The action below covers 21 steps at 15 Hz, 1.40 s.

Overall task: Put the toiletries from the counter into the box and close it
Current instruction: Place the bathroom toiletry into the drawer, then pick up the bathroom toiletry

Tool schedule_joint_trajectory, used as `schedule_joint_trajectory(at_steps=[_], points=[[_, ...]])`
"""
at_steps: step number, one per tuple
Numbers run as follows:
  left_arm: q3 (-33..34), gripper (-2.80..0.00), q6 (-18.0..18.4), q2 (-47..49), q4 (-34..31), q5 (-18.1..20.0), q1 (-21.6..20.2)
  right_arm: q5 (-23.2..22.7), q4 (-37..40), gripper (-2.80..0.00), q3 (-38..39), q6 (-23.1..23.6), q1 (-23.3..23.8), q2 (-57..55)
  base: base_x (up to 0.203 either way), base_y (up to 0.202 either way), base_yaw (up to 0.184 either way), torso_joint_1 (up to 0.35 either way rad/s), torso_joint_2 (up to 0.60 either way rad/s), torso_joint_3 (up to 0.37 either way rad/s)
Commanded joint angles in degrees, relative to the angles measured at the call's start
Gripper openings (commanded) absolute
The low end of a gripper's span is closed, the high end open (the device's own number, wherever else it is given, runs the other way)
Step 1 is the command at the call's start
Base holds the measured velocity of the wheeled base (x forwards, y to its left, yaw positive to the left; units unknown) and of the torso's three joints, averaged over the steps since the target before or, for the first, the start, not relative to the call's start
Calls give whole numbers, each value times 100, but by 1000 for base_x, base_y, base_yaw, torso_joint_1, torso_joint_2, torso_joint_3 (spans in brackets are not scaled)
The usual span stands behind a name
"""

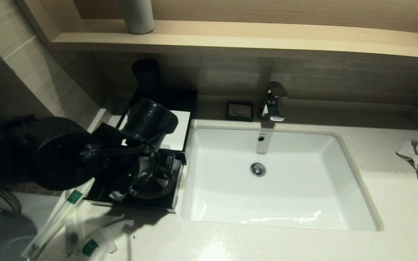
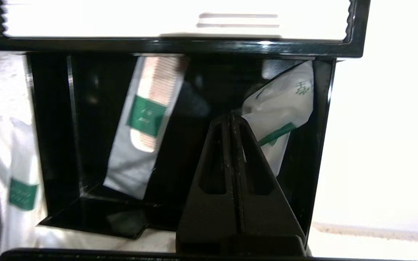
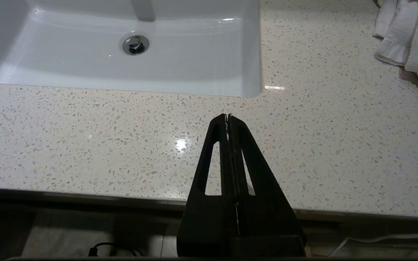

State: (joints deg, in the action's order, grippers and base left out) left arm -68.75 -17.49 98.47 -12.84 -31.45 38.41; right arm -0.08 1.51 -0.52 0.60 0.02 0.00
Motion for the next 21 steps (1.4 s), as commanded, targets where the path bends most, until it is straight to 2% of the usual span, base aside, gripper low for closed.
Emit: schedule_joint_trajectory(at_steps=[1,9,14,15,18,21], points=[[140,-280,-16,-545,-124,-19,-17,-1,-2,-280,0,2,-2,0,0,0,0,0,0,0],[1803,-280,23,-2508,-194,-18,-267,-1,-2,-280,0,2,-2,0,0,0,0,0,0,0],[2970,-280,-22,-3366,-277,66,-299,-1,0,-280,0,2,6,0,0,0,0,0,0,0],[3209,0,-25,-3516,-276,81,-299,-1,-2,-280,0,2,-2,0,0,0,0,0,0,0],[3804,0,-8,-3989,-263,165,-290,-1,-2,-280,0,2,-2,0,0,0,0,0,0,0],[4375,0,-93,-4381,-191,708,-290,-1,5,-280,0,2,-2,0,0,0,0,0,0,0]])
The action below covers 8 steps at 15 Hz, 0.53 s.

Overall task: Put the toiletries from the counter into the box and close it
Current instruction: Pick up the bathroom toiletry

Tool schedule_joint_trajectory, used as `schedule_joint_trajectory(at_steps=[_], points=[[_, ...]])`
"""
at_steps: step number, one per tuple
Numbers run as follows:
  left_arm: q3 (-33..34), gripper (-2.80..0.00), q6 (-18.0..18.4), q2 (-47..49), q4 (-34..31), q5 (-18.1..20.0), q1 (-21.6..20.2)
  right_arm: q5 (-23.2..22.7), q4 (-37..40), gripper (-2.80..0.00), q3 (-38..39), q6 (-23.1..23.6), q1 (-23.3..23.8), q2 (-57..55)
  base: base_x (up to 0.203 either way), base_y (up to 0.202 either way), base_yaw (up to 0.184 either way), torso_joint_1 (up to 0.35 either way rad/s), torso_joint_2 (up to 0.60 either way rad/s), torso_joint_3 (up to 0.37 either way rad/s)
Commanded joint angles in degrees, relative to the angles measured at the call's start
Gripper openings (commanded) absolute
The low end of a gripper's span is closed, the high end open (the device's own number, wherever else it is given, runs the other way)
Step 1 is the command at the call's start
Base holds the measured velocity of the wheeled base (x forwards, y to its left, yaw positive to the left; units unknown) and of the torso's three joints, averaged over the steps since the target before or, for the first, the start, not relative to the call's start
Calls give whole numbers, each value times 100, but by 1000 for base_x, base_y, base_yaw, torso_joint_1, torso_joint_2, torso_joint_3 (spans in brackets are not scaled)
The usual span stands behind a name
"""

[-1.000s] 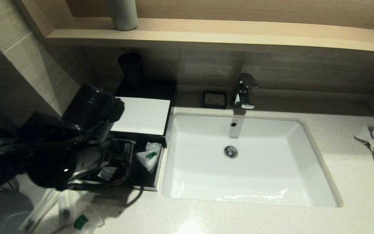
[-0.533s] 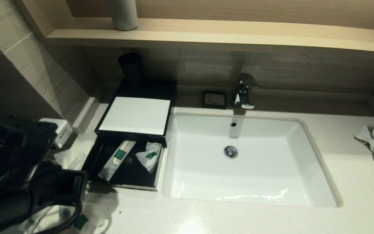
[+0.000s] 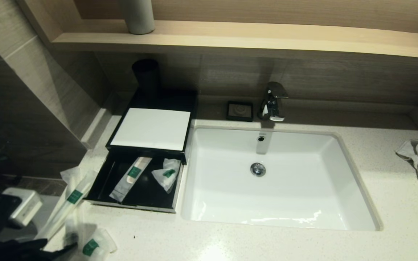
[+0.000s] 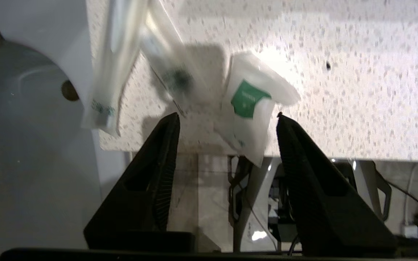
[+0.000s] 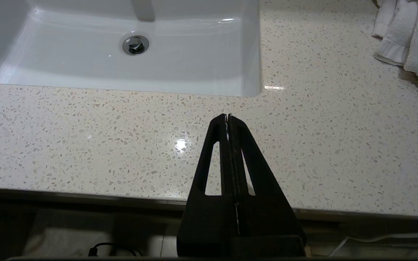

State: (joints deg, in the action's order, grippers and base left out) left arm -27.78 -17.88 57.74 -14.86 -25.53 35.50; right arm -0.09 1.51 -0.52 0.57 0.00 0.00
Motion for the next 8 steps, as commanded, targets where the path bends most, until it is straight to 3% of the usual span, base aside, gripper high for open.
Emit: schedule_joint_trajectory(at_steps=[1,8], points=[[422,0,-152,-343,69,177,1,0,-2,-280,0,4,0,0,0,0,0,0,0,0],[774,0,-320,174,648,695,1,0,-2,-280,0,4,0,0,0,0,0,0,0,0]])
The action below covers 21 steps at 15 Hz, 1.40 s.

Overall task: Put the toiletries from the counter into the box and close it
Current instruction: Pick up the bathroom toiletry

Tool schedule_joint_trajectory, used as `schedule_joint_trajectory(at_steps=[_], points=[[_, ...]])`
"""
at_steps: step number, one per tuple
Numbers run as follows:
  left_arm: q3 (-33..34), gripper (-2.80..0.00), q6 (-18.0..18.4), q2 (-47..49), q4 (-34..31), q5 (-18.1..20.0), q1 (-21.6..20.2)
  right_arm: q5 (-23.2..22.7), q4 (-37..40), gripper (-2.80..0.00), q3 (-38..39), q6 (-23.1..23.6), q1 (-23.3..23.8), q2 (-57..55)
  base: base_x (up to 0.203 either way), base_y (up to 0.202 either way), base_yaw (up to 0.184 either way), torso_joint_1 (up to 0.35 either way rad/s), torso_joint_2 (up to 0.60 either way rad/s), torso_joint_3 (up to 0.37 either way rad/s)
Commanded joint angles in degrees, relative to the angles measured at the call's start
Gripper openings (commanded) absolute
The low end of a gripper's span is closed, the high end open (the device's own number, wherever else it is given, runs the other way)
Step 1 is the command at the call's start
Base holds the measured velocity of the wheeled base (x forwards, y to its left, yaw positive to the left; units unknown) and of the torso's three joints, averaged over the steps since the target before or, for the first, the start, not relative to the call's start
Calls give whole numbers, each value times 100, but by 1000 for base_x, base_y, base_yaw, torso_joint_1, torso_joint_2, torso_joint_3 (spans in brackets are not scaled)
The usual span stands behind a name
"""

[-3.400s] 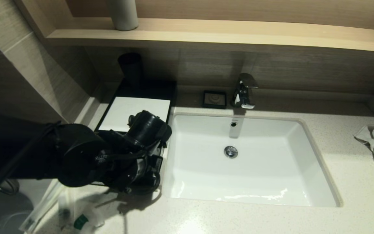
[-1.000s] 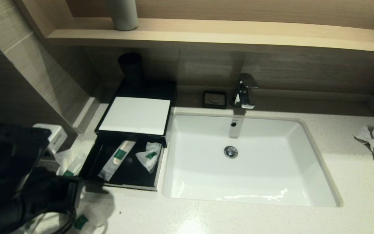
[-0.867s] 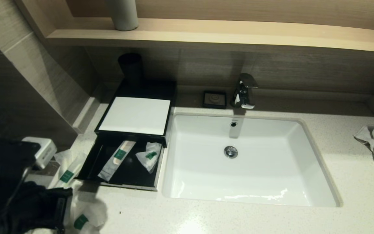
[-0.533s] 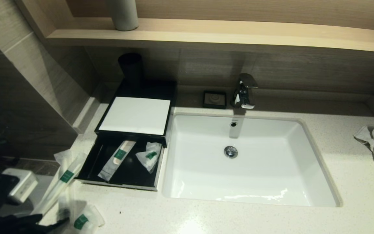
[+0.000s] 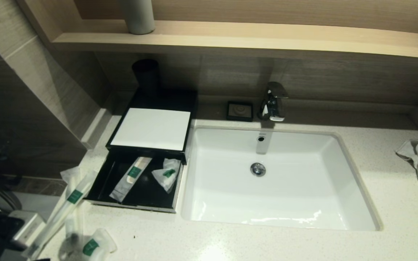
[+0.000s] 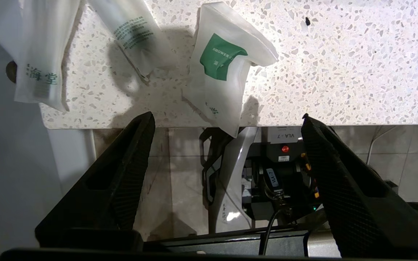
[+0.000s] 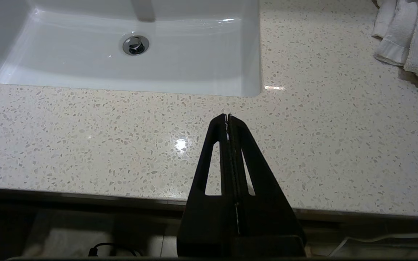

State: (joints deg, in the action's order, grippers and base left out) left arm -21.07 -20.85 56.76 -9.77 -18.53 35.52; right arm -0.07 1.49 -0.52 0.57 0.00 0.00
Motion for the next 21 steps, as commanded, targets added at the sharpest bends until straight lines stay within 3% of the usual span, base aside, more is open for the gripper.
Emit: schedule_joint_trajectory(at_steps=[1,4,16,21], points=[[199,0,-30,450,372,-3,-2,-1,1,-280,0,4,0,0,0,0,0,0,0,0],[408,0,-37,845,1059,6,-2,-1,1,-280,0,4,0,0,0,0,0,0,0,0],[429,0,-204,1344,1095,7,-6,-1,1,-280,0,-4,0,0,0,0,0,0,0,0],[446,0,-323,1637,1388,9,-9,-1,1,-280,0,4,0,0,0,0,0,0,0,0]])
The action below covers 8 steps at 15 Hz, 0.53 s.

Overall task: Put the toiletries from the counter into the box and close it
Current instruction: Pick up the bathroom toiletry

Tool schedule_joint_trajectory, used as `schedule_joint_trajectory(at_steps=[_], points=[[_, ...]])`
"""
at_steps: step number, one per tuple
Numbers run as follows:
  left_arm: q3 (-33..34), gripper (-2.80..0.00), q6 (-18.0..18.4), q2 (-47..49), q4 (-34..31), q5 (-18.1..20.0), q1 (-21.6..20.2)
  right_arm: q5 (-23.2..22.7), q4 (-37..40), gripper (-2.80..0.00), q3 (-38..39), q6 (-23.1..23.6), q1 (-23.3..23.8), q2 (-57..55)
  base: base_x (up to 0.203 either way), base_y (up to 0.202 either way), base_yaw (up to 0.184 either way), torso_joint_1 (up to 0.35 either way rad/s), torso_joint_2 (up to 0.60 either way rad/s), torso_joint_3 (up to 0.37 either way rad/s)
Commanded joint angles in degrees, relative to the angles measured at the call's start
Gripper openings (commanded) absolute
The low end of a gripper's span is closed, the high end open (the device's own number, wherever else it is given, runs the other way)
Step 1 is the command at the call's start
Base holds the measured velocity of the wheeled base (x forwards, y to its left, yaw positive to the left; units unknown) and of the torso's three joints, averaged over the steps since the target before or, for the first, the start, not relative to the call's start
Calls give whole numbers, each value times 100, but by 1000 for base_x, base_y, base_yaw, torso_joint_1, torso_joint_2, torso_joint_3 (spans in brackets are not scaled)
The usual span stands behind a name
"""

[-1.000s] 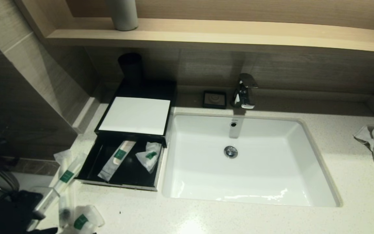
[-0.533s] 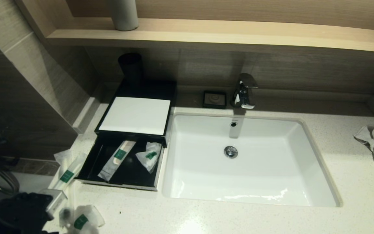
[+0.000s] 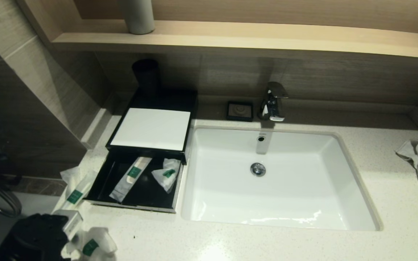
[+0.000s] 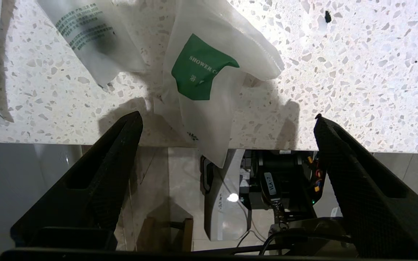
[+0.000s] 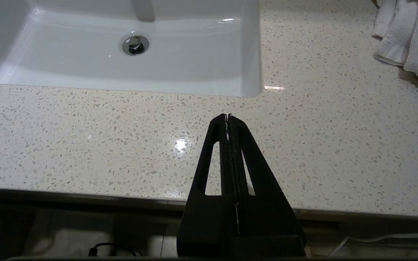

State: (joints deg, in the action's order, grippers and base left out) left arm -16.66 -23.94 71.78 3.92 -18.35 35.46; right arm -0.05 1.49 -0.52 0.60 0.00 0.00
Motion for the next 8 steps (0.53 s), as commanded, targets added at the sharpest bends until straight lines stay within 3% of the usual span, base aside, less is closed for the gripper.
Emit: schedule_joint_trajectory(at_steps=[1,8], points=[[5,0,-15,185,21,12,-3,-4,1,-280,0,2,0,0,0,0,0,0,0,0],[-12,0,-129,292,56,77,-4,-4,1,-280,0,2,0,0,0,0,0,0,0,0]])
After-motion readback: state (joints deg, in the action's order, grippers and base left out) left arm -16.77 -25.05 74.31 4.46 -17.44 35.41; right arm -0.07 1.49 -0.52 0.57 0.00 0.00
